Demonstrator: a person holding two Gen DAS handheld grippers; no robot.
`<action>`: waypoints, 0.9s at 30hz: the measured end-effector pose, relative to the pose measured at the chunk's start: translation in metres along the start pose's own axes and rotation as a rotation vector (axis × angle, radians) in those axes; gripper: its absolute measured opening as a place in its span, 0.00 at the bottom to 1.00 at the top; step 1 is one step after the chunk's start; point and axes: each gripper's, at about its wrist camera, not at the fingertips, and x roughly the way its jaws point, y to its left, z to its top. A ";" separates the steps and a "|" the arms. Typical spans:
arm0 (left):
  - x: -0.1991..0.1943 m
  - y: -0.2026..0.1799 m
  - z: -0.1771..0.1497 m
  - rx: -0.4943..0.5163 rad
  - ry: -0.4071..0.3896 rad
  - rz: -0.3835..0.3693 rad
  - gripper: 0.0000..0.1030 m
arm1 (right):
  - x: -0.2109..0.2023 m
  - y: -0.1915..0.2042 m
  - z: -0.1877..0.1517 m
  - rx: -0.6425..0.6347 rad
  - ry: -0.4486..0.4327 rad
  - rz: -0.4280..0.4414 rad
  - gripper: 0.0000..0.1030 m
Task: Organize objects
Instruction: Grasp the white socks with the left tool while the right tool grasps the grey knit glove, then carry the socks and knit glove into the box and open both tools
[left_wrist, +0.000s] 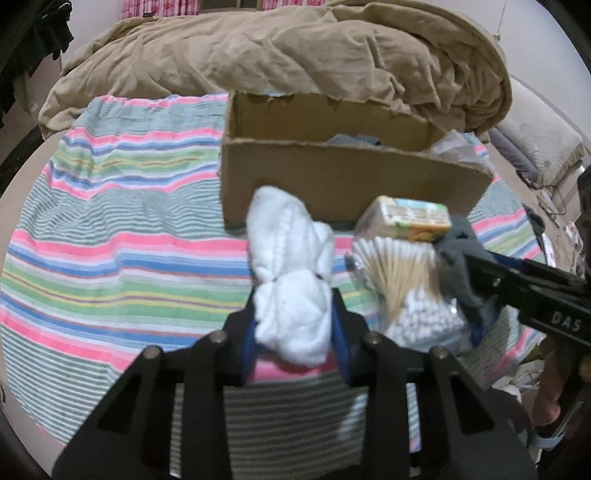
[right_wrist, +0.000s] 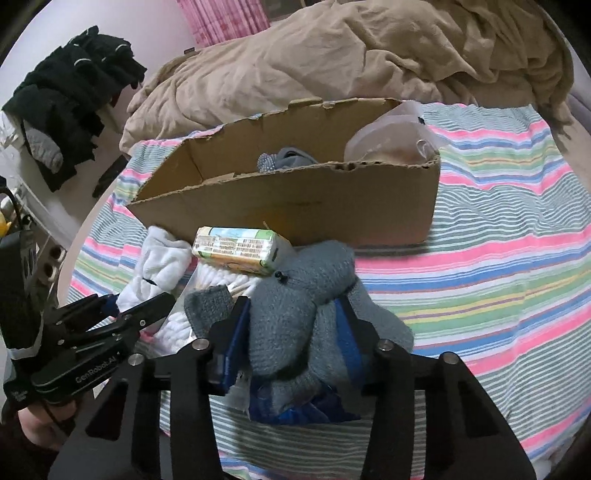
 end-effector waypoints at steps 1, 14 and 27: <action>-0.005 0.000 0.000 -0.004 -0.006 -0.008 0.33 | -0.002 0.000 -0.001 -0.001 -0.006 -0.001 0.45; -0.068 -0.005 0.017 -0.021 -0.096 -0.035 0.33 | -0.048 0.007 0.007 -0.007 -0.094 -0.010 0.44; -0.101 -0.015 0.046 -0.003 -0.163 -0.038 0.33 | -0.094 0.010 0.031 -0.045 -0.191 -0.006 0.44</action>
